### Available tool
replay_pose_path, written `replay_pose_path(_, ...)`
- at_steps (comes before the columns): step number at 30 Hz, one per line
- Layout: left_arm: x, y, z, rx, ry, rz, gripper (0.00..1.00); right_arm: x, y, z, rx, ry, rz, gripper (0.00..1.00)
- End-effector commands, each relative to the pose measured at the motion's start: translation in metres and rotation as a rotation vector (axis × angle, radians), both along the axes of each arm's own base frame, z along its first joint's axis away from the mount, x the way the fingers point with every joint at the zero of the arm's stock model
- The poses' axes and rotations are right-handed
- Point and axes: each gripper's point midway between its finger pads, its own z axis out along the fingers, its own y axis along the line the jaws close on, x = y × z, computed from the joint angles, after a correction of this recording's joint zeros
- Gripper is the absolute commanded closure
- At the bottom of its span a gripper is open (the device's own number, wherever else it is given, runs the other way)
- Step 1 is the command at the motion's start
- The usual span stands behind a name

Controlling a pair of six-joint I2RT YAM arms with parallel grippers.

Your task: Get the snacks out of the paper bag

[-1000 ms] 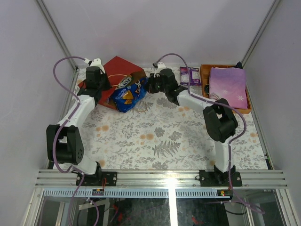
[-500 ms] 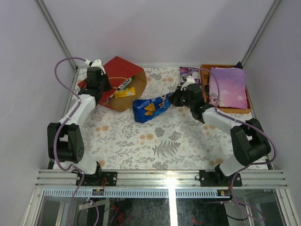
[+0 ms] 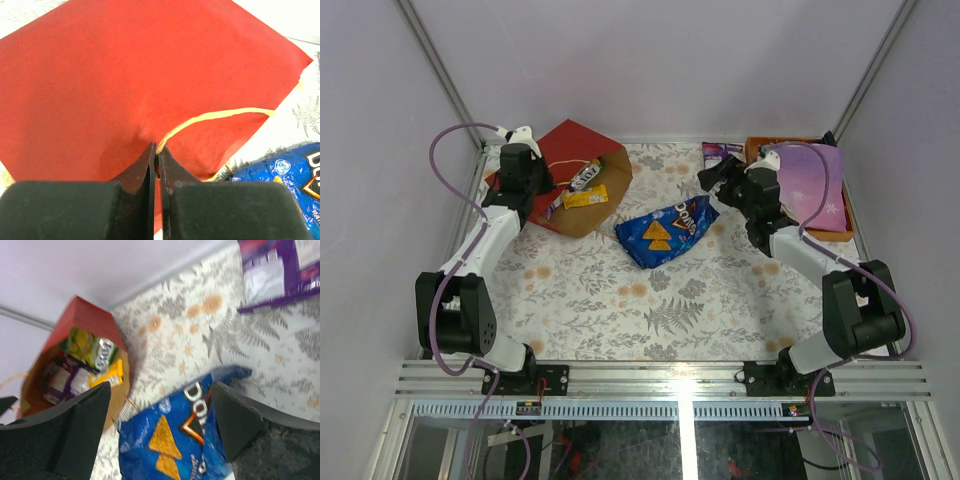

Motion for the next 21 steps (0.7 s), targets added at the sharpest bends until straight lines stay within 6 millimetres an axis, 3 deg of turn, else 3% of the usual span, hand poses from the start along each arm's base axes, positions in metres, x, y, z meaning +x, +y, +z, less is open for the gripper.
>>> replay_pose_path(1,0.006,0.003,0.013,-0.004,-0.048,0.004,0.97,0.014,-0.007,0.099,0.032,-0.262,-0.113,0.07)
replay_pose_path(4,0.005,0.005,0.012,0.002,-0.046,0.008,0.96,0.016,0.016,0.097,-0.059,-0.254,-0.087,0.03)
replay_pose_path(8,0.004,0.004,0.014,0.003,-0.052,0.002,0.88,0.018,0.070,0.080,-0.193,-0.194,0.033,0.01)
replay_pose_path(10,0.005,0.002,0.015,-0.002,-0.056,-0.007,0.83,0.016,0.093,0.065,-0.264,-0.150,0.100,0.01)
replay_pose_path(11,0.005,0.001,0.015,-0.005,-0.056,-0.012,0.82,0.015,0.104,0.038,-0.307,-0.091,0.138,0.01)
replay_pose_path(16,0.009,0.001,0.012,-0.001,-0.041,-0.012,0.80,0.007,0.120,-0.013,-0.350,0.050,0.210,0.01)
replay_pose_path(21,0.007,0.005,0.011,0.012,-0.041,0.003,0.80,-0.018,0.103,-0.067,-0.442,0.173,0.199,0.01)
